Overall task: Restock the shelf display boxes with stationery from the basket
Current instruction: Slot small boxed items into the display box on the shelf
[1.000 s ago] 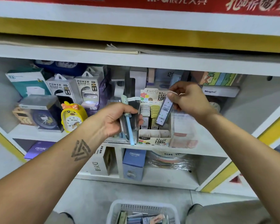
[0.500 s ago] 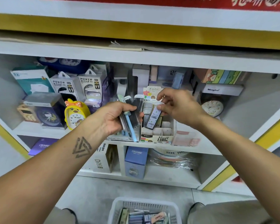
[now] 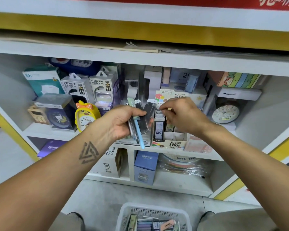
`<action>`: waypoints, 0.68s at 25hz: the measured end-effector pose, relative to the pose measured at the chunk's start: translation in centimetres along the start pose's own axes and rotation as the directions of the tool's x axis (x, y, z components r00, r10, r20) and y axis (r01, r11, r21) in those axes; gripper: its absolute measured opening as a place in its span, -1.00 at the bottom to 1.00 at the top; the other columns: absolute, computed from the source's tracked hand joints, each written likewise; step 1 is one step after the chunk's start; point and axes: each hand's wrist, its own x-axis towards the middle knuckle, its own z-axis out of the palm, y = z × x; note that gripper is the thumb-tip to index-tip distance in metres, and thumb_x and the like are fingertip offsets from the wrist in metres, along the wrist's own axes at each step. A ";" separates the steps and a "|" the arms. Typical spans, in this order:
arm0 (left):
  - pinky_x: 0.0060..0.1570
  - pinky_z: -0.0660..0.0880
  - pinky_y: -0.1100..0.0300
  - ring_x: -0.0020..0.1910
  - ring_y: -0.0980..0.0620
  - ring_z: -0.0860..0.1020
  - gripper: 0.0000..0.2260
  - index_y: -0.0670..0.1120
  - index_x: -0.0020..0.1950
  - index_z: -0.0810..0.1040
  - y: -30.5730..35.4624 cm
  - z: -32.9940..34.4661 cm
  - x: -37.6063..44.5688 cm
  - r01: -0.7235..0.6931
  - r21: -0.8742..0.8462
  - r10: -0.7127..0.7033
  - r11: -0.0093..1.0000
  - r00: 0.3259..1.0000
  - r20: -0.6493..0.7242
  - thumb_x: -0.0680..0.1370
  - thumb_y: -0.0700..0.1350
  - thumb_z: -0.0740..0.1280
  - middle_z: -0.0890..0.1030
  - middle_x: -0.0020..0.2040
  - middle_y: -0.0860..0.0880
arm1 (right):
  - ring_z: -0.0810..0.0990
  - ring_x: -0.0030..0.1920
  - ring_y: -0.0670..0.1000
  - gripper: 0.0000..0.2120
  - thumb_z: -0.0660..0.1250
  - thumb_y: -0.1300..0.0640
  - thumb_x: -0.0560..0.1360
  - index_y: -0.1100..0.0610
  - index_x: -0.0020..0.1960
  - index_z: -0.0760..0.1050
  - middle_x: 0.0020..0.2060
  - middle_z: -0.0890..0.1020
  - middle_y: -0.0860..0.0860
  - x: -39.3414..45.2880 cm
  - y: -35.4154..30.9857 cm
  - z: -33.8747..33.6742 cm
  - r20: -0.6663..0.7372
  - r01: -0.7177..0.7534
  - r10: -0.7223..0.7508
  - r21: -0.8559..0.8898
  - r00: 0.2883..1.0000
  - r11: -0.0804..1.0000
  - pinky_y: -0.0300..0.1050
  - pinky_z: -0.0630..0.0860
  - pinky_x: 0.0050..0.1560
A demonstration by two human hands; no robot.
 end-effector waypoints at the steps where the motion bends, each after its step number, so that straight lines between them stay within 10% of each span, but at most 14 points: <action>1: -0.37 0.63 0.03 -0.31 -0.14 0.69 -0.82 -0.35 0.15 0.52 0.0 0.0 0.0 0.004 0.003 -0.004 1.000 1.000 0.012 0.56 -0.37 0.26 0.68 -0.17 -0.33 | 0.65 -0.21 0.02 -0.81 0.29 0.28 0.58 0.17 0.13 0.63 -0.17 0.65 -0.02 0.2 -0.1 -0.1 -0.055 -0.045 0.051 0.101 0.997 0.994 0.08 0.62 -0.06; 5: -0.26 0.66 0.01 -0.21 -0.17 0.70 -0.83 -0.37 0.10 0.56 0.1 0.2 -0.5 0.063 -0.009 -0.061 0.998 0.991 0.118 0.56 -0.36 0.24 0.68 -0.10 -0.32 | 0.59 0.17 -0.16 -0.51 0.42 0.35 0.52 -0.05 0.35 0.50 0.26 0.57 -0.12 0.6 -0.5 -0.2 0.095 -0.095 0.053 0.514 0.994 0.853 -0.22 0.57 0.18; 9: -0.17 0.67 -0.05 -0.13 -0.18 0.69 -0.84 -0.34 0.10 0.54 0.3 0.0 -0.7 0.050 -0.004 -0.050 0.999 0.996 0.073 0.57 -0.35 0.25 0.68 -0.09 -0.30 | 0.60 0.22 -0.07 -0.70 0.47 0.34 0.47 0.16 0.18 0.67 0.19 0.64 -0.02 0.6 -0.1 -0.5 0.128 0.001 -0.044 0.317 0.991 0.949 -0.14 0.49 0.32; 13: -0.01 0.60 -0.08 0.13 -0.22 0.63 -0.88 -0.33 0.05 0.47 0.9 -1.0 -0.2 -0.079 -0.155 0.065 0.985 0.993 -0.094 0.62 -0.37 0.15 0.64 -0.10 -0.26 | 0.54 0.01 -0.12 -0.74 0.47 0.25 0.50 0.09 0.17 0.68 0.02 0.55 -0.07 0.3 0.6 -1.6 0.223 0.003 -0.044 0.180 0.974 0.984 -0.32 0.43 0.07; 17: -0.20 0.66 -0.06 -0.12 -0.22 0.69 -0.83 -0.37 0.16 0.43 0.9 -1.1 -0.5 -0.068 -0.123 0.058 0.990 0.995 -0.081 0.61 -0.40 0.14 0.65 -0.09 -0.32 | 0.43 -0.30 -0.13 -0.73 0.55 0.19 0.43 -0.05 0.06 0.60 -0.24 0.51 -0.03 -0.1 1.1 -3.0 0.205 -0.120 0.082 0.177 0.975 0.977 -0.29 0.41 -0.27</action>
